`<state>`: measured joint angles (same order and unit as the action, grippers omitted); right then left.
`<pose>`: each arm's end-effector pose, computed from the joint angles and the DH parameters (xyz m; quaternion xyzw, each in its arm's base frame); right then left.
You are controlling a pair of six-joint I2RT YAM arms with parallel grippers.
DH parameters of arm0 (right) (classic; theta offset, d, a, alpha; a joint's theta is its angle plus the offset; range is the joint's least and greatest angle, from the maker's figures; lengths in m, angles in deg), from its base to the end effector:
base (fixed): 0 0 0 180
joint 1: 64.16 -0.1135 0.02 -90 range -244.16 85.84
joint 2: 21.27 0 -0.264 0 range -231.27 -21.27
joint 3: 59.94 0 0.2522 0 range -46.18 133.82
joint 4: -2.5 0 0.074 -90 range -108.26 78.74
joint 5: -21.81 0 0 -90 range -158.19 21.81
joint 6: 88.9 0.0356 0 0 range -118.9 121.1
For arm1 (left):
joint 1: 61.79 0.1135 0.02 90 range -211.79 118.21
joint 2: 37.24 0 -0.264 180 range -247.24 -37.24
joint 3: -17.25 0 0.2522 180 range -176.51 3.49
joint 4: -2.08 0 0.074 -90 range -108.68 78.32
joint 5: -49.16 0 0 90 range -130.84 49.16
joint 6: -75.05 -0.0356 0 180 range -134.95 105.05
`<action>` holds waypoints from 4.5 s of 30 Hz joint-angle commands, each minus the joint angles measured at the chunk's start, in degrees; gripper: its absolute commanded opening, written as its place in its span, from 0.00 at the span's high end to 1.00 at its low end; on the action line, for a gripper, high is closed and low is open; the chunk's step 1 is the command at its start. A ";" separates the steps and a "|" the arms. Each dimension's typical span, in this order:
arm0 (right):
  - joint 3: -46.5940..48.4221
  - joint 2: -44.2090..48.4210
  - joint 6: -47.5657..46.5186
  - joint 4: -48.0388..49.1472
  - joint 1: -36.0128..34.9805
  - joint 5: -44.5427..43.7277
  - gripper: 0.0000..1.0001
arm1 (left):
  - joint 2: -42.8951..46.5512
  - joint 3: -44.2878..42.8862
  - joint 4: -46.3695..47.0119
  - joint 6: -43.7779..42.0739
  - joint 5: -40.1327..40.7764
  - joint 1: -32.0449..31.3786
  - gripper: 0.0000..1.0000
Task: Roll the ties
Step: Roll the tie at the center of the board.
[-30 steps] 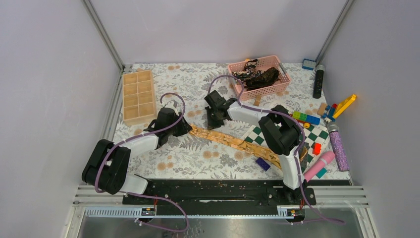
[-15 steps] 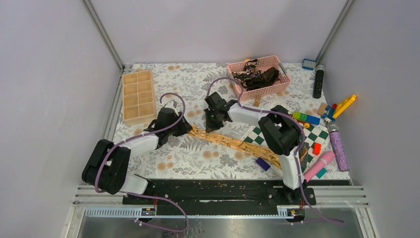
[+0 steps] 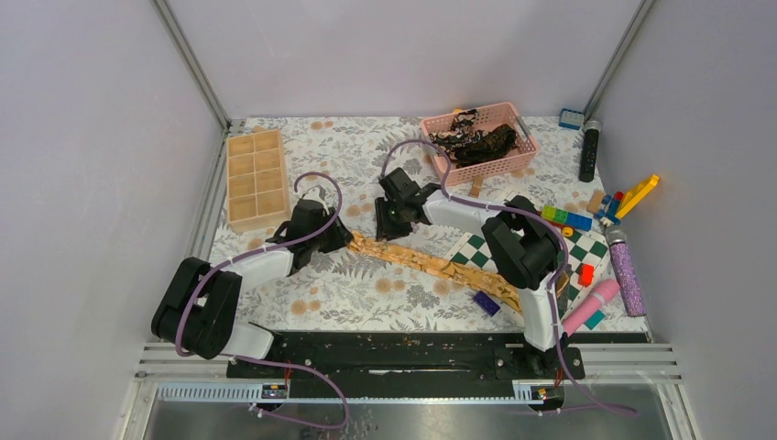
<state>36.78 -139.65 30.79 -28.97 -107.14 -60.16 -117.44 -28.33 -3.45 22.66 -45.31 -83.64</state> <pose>0.3225 0.3073 0.1653 -0.1315 0.9374 0.2404 0.2148 0.2461 -0.1017 0.1598 -0.1080 0.8999 -0.2395 0.3481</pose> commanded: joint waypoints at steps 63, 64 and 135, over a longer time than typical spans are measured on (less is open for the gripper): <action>-2.92 3.44 12.69 10.35 -1.69 7.96 0.81 | 2.41 1.40 2.63 0.72 0.30 -0.26 0.70; -3.17 2.92 13.74 11.40 -1.71 8.86 0.81 | 2.36 1.38 2.60 0.72 0.26 -0.30 0.69; 0.71 -4.97 16.44 9.01 -1.79 8.90 0.82 | -2.02 4.84 10.43 1.87 -5.82 -0.29 0.76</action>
<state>35.62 -143.96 47.84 -18.79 -108.47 -49.71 -120.02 -24.00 3.52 24.60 -49.29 -83.79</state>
